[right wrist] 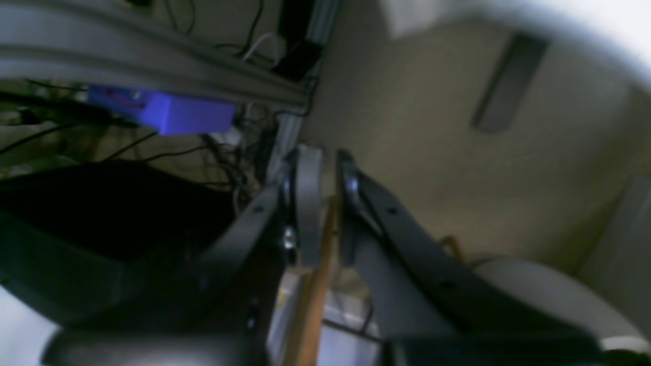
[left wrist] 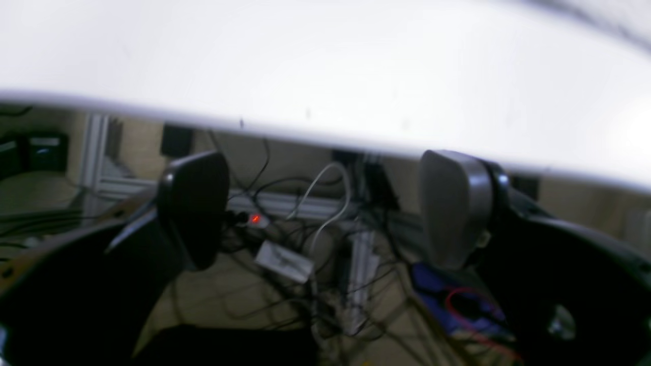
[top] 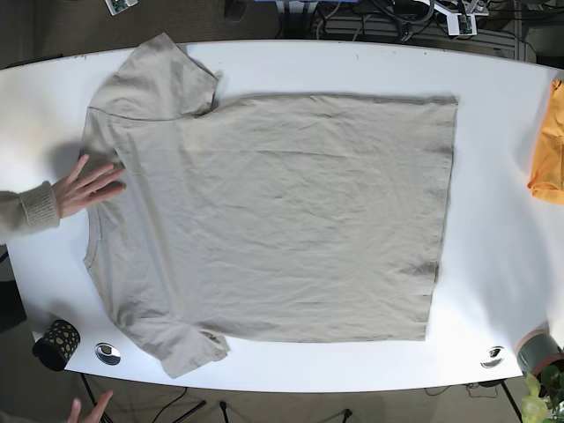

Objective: Fold the T-shirt properly

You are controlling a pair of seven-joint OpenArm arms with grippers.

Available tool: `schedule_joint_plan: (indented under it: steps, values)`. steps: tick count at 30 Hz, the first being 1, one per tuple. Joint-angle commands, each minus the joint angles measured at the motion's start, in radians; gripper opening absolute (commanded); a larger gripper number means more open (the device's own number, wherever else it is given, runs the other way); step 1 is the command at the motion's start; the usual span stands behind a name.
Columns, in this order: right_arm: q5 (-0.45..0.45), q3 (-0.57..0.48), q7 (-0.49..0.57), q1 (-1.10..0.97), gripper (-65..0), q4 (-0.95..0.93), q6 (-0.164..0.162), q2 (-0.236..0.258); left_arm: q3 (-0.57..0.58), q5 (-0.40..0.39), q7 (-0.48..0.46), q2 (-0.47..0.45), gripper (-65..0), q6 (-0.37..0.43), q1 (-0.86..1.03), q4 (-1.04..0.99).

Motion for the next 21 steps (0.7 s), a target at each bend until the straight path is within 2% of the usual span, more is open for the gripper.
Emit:
schedule_joint_plan:
  steps: [1, 10, 14, 17, 21]
  values:
    - [0.056, 0.019, 0.0, 0.007, -60.7, 0.019, 0.006, -0.005, -0.002, -0.044, -0.014, -0.017, -10.8, -0.002, 0.005, 0.019]
    - [0.188, 0.092, 0.0, 0.084, -60.7, 0.044, 0.006, -0.014, 0.003, -0.165, -0.014, -0.079, -10.8, -0.002, -0.075, 0.019]
    - [0.197, 0.092, -0.002, 0.116, -60.2, 0.044, 0.006, -0.008, 0.005, -0.166, -0.014, -0.077, -10.8, -0.002, -0.11, 0.019]
    - [0.197, 0.092, -0.046, 0.156, -60.1, 0.045, 0.006, -0.012, 0.005, -0.165, -0.014, -0.079, -10.8, -0.008, -0.141, 0.019]
    - [0.198, 0.103, -0.128, 0.225, -59.9, 0.045, 0.006, -0.014, 0.002, -0.163, -0.013, -0.079, -10.7, -0.08, -0.17, 0.018]
